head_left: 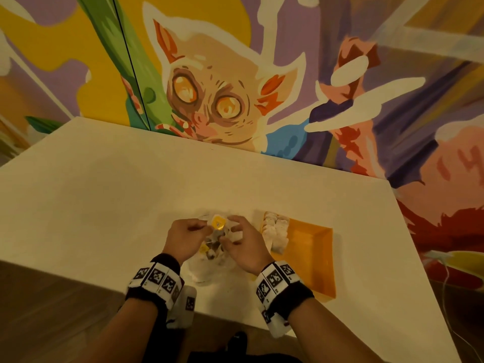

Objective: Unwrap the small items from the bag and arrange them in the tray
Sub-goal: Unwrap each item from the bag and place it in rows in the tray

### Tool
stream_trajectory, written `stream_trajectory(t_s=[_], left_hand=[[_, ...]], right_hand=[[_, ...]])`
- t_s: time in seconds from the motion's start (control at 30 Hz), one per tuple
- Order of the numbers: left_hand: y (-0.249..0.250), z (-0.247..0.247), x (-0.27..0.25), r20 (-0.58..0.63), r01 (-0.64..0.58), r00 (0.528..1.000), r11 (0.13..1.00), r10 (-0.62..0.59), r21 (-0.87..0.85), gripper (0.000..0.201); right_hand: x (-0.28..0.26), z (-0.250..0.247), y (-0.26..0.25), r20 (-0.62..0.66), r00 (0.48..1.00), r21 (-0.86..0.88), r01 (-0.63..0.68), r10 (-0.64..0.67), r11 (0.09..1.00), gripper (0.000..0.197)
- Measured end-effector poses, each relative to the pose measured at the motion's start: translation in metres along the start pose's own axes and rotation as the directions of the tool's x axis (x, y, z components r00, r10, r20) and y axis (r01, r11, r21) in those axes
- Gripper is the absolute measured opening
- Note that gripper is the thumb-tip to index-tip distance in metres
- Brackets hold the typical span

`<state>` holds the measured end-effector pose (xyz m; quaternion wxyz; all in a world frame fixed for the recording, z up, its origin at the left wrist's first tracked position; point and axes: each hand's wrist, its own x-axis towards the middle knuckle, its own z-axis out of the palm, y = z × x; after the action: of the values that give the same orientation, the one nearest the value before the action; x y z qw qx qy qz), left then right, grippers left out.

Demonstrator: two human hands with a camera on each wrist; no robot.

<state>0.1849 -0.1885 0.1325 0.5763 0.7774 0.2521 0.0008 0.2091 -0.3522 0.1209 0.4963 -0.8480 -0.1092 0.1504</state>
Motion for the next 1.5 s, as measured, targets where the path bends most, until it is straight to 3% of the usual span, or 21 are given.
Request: stream_trajectory(t_s=[0.17,0.27,0.37,0.53,0.6,0.73,0.77,0.97,1.07,1.17,1.33,1.5], left_hand=[[0.002,-0.003,-0.013,0.1,0.026,0.995,0.957,0.003,-0.289,0.02],[0.001,0.002,-0.018,0.172,0.108,0.985,0.863,-0.025,-0.493,0.028],[0.0,0.008,-0.019,0.23,0.203,0.97,0.771,-0.075,-0.604,0.029],[0.006,0.015,-0.023,0.362,0.315,0.927,0.724,-0.097,-0.614,0.035],[0.004,0.019,-0.018,0.301,0.32,0.939,0.737,-0.165,-0.596,0.044],[0.005,0.024,-0.014,0.169,0.282,0.959,0.785,-0.226,-0.551,0.018],[0.005,0.024,-0.014,0.161,0.278,0.961,0.799,-0.226,-0.534,0.023],[0.013,0.022,-0.019,0.253,0.33,0.943,0.685,-0.214,-0.649,0.026],[0.012,0.023,-0.019,0.292,0.32,0.943,0.681,-0.161,-0.659,0.031],[0.01,0.021,-0.019,0.253,0.291,0.954,0.698,-0.16,-0.655,0.025],[0.008,0.02,-0.014,0.212,0.292,0.956,0.694,-0.201,-0.658,0.02],[0.019,0.02,-0.016,0.246,0.304,0.952,0.685,-0.184,-0.662,0.027]], right_hand=[[0.007,0.009,-0.013,-0.082,0.997,0.24,0.033,-0.014,0.97,0.027],[0.008,0.013,-0.015,-0.109,0.994,0.286,0.027,0.004,0.958,0.019],[0.005,0.014,-0.016,-0.053,0.998,0.344,0.006,0.014,0.939,0.016],[0.002,0.01,-0.011,-0.037,0.999,0.324,0.006,0.006,0.946,0.011],[0.003,0.011,-0.006,-0.037,0.999,0.281,0.014,-0.004,0.96,0.011],[0.003,0.012,-0.003,-0.019,0.999,0.212,0.033,-0.03,0.977,0.02],[0.003,0.011,-0.004,-0.016,0.999,0.199,0.034,-0.032,0.979,0.021],[0.001,0.009,-0.011,-0.047,0.996,0.145,0.088,-0.082,0.986,0.008],[0.001,0.011,-0.01,-0.167,0.98,0.063,0.122,-0.11,0.991,0.011],[0.0,0.008,-0.01,-0.25,0.96,0.042,0.143,-0.128,0.989,0.011],[0.002,0.0,-0.013,-0.245,0.967,0.131,0.1,-0.065,0.986,0.009],[0.005,-0.002,-0.018,-0.237,0.967,0.157,0.131,-0.092,0.979,0.005]])
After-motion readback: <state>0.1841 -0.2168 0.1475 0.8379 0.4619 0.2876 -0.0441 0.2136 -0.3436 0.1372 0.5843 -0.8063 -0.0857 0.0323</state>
